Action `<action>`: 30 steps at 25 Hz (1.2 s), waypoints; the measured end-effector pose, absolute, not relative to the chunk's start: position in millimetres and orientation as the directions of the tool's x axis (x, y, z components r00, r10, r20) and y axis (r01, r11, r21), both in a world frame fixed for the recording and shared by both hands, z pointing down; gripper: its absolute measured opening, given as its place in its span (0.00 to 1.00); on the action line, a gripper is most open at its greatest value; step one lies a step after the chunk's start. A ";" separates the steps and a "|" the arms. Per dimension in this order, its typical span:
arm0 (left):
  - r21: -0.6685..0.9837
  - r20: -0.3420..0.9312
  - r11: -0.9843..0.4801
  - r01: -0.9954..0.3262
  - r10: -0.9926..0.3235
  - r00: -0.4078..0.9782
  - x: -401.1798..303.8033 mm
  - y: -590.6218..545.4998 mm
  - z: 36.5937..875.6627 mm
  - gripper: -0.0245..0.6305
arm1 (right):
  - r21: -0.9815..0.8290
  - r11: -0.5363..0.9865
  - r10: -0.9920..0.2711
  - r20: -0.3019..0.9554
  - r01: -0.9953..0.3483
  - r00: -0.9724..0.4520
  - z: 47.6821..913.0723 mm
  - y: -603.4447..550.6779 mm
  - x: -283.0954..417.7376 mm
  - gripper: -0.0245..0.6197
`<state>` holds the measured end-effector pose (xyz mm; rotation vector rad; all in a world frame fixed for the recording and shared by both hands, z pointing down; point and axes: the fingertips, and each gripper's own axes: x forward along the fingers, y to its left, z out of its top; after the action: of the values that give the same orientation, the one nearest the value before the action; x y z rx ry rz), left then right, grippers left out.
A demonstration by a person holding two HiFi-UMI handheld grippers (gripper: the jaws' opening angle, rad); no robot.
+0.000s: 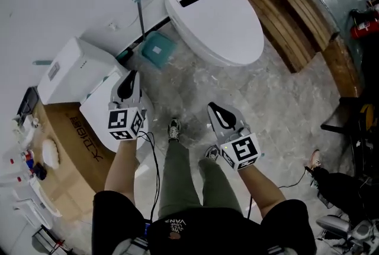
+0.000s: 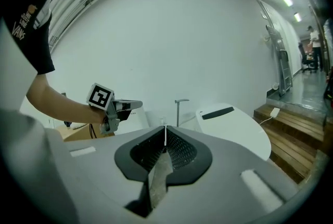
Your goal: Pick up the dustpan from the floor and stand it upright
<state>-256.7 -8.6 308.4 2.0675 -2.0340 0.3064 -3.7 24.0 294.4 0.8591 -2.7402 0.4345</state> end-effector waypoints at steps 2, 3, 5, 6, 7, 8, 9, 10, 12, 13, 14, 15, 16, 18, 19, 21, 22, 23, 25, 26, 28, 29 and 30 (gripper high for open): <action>0.019 0.293 -0.018 -1.000 -0.956 0.023 -240.3 14.4 289.6 0.14 | -0.208 0.788 -0.515 0.293 -0.579 -0.806 277.4 38.0 5.5 0.06; 0.019 0.285 -0.019 -1.000 -0.958 0.023 -233.0 25.6 279.8 0.12 | -0.210 0.791 -0.512 0.287 -0.575 -0.810 270.0 45.5 9.4 0.04; 0.010 0.269 -0.023 -1.000 -0.963 0.024 -219.6 47.0 260.4 0.12 | -0.213 0.796 -0.507 0.278 -0.566 -0.816 256.3 62.1 15.6 0.04; 0.007 0.260 -0.024 -1.000 -0.965 0.024 -213.4 56.5 251.1 0.12 | -0.212 0.799 -0.505 0.273 -0.563 -0.819 249.7 70.2 18.5 0.04; 0.008 0.249 -0.023 -1.000 -0.968 0.024 -207.6 64.8 242.0 0.12 | -0.209 0.802 -0.504 0.267 -0.560 -0.821 242.8 77.6 21.2 0.04; 0.015 0.237 -0.020 -1.000 -0.971 0.023 -202.2 72.1 233.0 0.12 | -0.204 0.805 -0.504 0.259 -0.557 -0.824 235.6 84.0 24.0 0.04; 0.022 0.226 -0.017 -1.000 -0.974 0.022 -196.9 78.9 224.5 0.12 | -0.200 0.808 -0.505 0.251 -0.555 -0.826 228.3 89.9 26.7 0.04; 0.027 0.217 -0.016 -1.000 -0.976 0.021 -191.4 85.8 216.6 0.12 | -0.198 0.809 -0.507 0.244 -0.554 -0.827 221.5 95.9 29.8 0.04; 0.036 0.208 -0.014 -0.999 -0.978 0.021 -180.6 99.8 203.3 0.12 | -0.202 0.808 -0.510 0.232 -0.554 -0.828 208.9 108.6 36.4 0.04; 0.049 0.202 -0.010 -0.999 -0.979 0.019 -175.9 105.9 196.8 0.12 | -0.203 0.809 -0.510 0.224 -0.552 -0.830 202.7 114.5 39.7 0.04; 0.066 0.193 -0.004 -0.998 -0.981 0.016 -171.7 111.0 190.0 0.12 | -0.204 0.810 -0.510 0.215 -0.549 -0.833 196.6 119.8 42.8 0.04; 0.077 0.183 0.002 -0.997 -0.983 0.013 -167.6 115.5 183.4 0.12 | -0.204 0.813 -0.510 0.206 -0.546 -0.835 191.2 124.7 45.9 0.04; 0.083 0.174 0.006 -0.997 -0.985 0.008 -163.4 119.9 177.6 0.12 | -0.204 0.815 -0.508 0.198 -0.542 -0.838 186.8 129.5 48.9 0.04; 0.089 0.159 0.015 -0.996 -0.987 0.000 -154.8 129.7 167.8 0.12 | -0.205 0.819 -0.503 0.189 -0.535 -0.843 181.1 139.7 54.6 0.04; 0.088 0.154 0.016 -0.996 -0.988 -0.002 -149.7 135.4 162.7 0.12 | -0.207 0.822 -0.500 0.186 -0.531 -0.846 178.8 145.4 57.2 0.04; 0.069 0.143 0.003 -0.998 -0.990 0.007 -137.4 147.4 150.7 0.12 | -0.212 0.827 -0.491 0.180 -0.520 -0.853 173.8 157.5 61.4 0.04; 0.059 0.136 -0.008 -0.998 -0.991 0.016 -130.7 153.7 145.1 0.12 | -0.217 0.831 -0.484 0.174 -0.513 -0.857 171.1 163.6 63.7 0.04; 0.053 0.128 -0.017 -0.998 -0.991 0.024 -124.2 159.9 140.3 0.12 | -0.220 0.834 -0.478 0.168 -0.506 -0.862 168.4 169.0 66.6 0.04; 0.047 0.111 -0.030 -0.998 -0.993 0.035 -111.6 171.1 131.8 0.12 | -0.215 0.842 -0.471 0.155 -0.495 -0.868 162.5 176.3 74.0 0.04; 0.042 0.102 -0.038 -0.998 -0.994 0.042 -105.1 175.9 127.7 0.12 | -0.208 0.845 -0.471 0.150 -0.493 -0.869 159.3 178.3 78.1 0.04; 0.021 0.093 -0.058 -0.998 -0.994 0.059 -91.6 183.9 121.1 0.12 | -0.198 0.846 -0.475 0.140 -0.494 -0.869 153.6 180.9 86.5 0.04; 0.012 0.092 -0.066 -0.998 -0.993 0.067 -85.4 187.5 118.8 0.12 | -0.195 0.847 -0.477 0.136 -0.495 -0.868 151.3 182.3 90.6 0.04; 0.009 0.091 -0.073 -0.997 -0.993 0.073 -79.8 191.0 117.1 0.12 | -0.192 0.848 -0.476 0.135 -0.494 -0.869 149.7 184.1 94.4 0.04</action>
<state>-79.8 191.0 117.1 2.2503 -2.0911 0.0928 94.4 184.1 149.7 0.7736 -2.9407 0.3390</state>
